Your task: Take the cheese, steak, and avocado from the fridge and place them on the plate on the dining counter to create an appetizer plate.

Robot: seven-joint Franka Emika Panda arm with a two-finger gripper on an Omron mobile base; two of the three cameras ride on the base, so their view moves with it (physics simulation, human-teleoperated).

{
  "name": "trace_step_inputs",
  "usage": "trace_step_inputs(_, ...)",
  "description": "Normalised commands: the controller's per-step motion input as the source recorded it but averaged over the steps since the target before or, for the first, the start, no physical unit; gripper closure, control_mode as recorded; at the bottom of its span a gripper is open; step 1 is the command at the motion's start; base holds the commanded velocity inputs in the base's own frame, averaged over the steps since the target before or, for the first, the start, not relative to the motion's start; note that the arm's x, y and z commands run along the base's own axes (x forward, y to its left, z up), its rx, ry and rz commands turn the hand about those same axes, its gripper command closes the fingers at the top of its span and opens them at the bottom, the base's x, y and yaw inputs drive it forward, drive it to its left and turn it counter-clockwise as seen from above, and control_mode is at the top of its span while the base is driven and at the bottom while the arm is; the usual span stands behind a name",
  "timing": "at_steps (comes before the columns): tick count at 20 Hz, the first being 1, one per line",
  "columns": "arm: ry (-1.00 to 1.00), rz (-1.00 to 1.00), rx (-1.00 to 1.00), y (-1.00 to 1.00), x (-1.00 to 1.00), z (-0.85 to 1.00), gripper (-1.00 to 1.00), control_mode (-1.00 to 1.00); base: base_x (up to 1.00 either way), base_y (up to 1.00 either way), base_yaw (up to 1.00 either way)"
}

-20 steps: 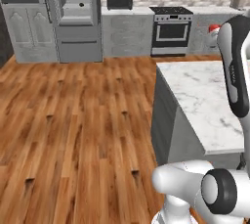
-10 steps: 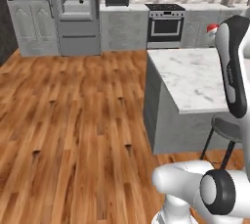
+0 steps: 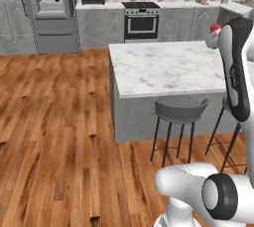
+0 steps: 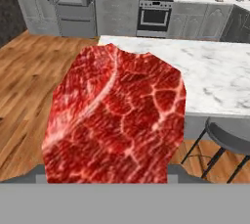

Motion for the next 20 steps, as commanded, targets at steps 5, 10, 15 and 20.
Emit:
trace_step_inputs(5,0.0,0.0,0.0,0.0,0.0,0.0,1.0,1.0,-0.09,-1.0,-0.09)
trace_step_inputs(10,0.0,0.0,0.0,0.0,0.0,0.0,1.0,1.0,0.0,-1.0,-0.06)
trace_step_inputs(15,0.0,0.0,0.0,0.0,0.0,0.0,1.0,1.0,0.0,-1.0,-0.05)
trace_step_inputs(20,0.0,0.0,0.0,0.0,0.0,0.0,1.0,1.0,0.0,-1.0,-0.07)
